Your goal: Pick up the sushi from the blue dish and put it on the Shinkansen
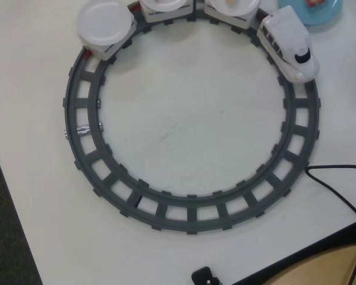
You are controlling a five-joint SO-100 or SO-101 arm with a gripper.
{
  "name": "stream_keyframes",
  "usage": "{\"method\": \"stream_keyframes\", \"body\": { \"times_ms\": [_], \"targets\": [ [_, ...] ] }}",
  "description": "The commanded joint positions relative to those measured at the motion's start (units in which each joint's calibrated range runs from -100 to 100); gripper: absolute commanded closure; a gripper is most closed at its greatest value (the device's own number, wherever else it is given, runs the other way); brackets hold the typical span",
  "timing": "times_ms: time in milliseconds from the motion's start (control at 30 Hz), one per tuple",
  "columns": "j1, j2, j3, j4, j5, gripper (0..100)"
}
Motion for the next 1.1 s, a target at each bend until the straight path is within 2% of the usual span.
{"method": "stream_keyframes", "body": {
  "times_ms": [0,533,633,900,1067],
  "targets": [
    [0.3,0.2,-0.2,1.5,-0.2,74],
    [0.3,0.2,-0.2,1.3,0.1,73],
    [0.9,0.2,-1.5,-1.4,0.1,74],
    [4.7,0.2,-1.8,-24.6,0.8,74],
    [4.0,0.2,-1.8,-34.3,2.2,74]
  ]
}}
